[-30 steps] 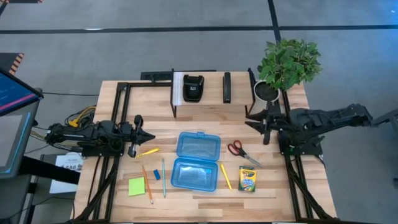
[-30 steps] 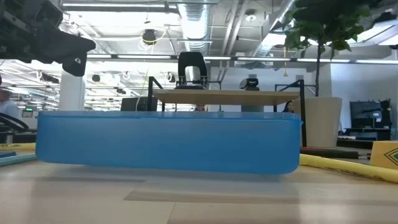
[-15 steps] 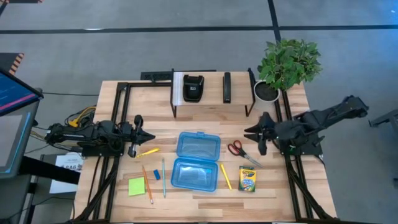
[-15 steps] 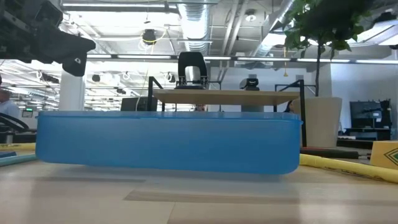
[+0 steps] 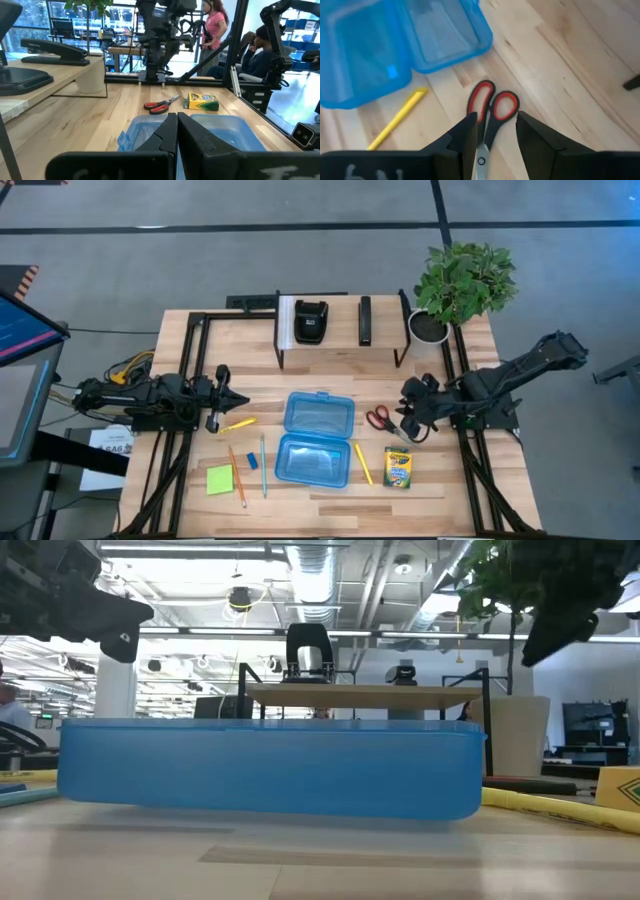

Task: Pack school essentials
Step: Put the black scissors into the supply box

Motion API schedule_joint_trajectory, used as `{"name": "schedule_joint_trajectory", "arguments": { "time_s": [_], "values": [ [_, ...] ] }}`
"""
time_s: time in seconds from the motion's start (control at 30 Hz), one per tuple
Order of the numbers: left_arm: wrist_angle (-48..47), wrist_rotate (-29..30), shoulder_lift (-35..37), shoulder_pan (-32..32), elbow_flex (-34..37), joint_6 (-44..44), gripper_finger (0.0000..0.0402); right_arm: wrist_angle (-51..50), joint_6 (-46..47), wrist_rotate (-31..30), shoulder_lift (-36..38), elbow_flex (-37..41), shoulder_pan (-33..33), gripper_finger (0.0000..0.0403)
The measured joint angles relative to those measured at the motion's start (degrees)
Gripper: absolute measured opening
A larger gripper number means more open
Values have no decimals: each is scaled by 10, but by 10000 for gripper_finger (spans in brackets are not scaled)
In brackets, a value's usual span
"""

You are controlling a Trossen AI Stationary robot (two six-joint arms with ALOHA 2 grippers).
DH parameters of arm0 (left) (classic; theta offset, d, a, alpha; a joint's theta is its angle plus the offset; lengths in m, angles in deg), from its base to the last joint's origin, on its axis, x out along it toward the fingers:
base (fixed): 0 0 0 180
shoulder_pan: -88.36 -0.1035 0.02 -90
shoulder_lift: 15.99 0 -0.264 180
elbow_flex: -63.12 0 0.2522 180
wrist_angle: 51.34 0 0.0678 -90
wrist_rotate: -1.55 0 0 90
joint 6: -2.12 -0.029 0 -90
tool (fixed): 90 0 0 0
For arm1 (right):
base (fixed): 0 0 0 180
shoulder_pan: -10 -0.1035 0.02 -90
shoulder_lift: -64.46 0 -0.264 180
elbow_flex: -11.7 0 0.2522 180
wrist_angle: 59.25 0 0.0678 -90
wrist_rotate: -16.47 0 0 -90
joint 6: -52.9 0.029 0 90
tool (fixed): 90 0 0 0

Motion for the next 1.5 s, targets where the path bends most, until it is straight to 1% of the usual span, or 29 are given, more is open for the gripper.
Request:
{"name": "schedule_joint_trajectory", "arguments": {
  "time_s": [0.23, 0.33, 0.5, 0.73, 0.9, 1.03, 1.33, 1.5],
  "values": [
    [0, 0, 0, 0, 0, 0, 0, -10, 2, 28, -38, 0, 6, 205],
    [0, 0, 0, 0, 0, 0, 0, -7, 2, 32, -67, 0, 6, 229],
    [0, 0, 0, 0, 0, 0, 0, 15, 6, 69, -120, 0, 5, 253],
    [0, 0, 0, 0, 0, 0, 0, 55, 16, 106, -195, 0, -12, 255],
    [0, 0, 0, 0, 0, 0, 0, 56, 25, 113, -237, 0, -7, 255],
    [0, 0, 0, 0, 0, 0, 0, 57, 25, 120, -252, 0, 7, 255],
    [0, 0, 0, 0, 0, 0, 0, 65, 10, 121, -252, 0, 37, 255],
    [0, 0, 0, 0, 0, 0, 0, 89, -5, 127, -258, 0, 49, 256]
  ]
}}
